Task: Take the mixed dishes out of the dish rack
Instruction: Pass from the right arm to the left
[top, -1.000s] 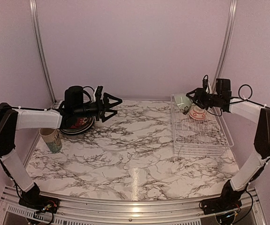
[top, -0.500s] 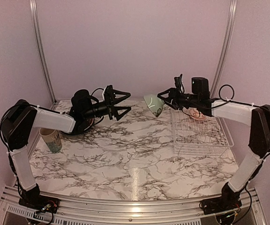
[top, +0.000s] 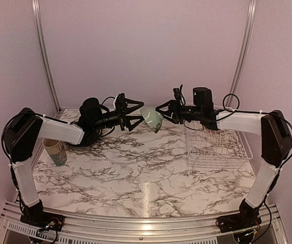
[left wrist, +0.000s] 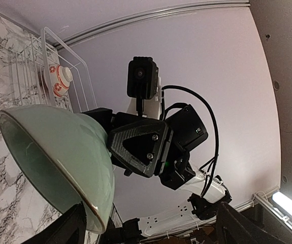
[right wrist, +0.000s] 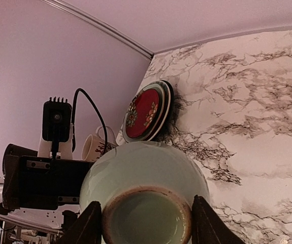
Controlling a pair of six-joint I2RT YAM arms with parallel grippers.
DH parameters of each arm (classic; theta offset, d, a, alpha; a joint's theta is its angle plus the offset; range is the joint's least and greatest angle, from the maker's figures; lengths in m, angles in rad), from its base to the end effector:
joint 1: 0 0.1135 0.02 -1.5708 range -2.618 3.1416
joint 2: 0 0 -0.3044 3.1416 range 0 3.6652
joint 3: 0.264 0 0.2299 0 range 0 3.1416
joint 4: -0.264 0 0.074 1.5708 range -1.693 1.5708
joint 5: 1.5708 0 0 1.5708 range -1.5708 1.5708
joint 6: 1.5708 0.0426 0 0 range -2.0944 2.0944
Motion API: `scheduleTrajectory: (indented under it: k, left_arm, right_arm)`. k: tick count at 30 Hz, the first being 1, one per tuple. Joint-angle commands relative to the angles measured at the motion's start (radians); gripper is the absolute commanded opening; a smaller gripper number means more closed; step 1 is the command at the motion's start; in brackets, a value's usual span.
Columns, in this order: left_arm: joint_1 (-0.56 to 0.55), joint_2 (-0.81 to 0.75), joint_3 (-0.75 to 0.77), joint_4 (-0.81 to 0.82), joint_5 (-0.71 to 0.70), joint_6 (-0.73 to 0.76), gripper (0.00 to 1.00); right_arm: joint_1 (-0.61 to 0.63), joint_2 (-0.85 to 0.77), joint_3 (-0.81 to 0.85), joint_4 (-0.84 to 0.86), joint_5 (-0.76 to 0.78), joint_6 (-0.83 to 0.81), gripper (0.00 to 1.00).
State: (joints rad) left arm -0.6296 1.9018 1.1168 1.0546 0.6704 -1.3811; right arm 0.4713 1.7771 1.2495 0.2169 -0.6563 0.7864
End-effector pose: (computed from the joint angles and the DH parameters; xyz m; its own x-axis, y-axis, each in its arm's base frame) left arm 0.3254 -0.2698 0.3155 -0.8879 -0.3052 -0.3443 0.3897 -0.1011 -0.9154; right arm 0.3507 0.2079 0.3186 -0.8134 0.2149 -0.5405 -0.4270 0.4106 0.8057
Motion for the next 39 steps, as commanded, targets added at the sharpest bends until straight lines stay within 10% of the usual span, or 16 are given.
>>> scheduleTrajectory:
  k: [1, 28, 33, 39]
  left_arm:
    - [-0.007, 0.026, 0.028, 0.038, -0.006, -0.001, 0.9]
    - [-0.01, 0.063, 0.039, 0.067, -0.049, -0.05, 0.02]
    - [-0.01, 0.056, 0.035, 0.052, -0.043, -0.035, 0.0]
    - [-0.009, 0.017, 0.015, -0.049, -0.041, 0.043, 0.0]
  right_arm:
    - [0.016, 0.0, 0.069, 0.113, -0.026, 0.029, 0.27]
    - [0.055, 0.022, 0.041, 0.189, -0.02, 0.062, 0.27]
    - [0.056, 0.024, 0.034, 0.186, -0.011, 0.047, 0.28]
    - [0.055, -0.013, 0.022, 0.102, 0.058, -0.045, 0.7]
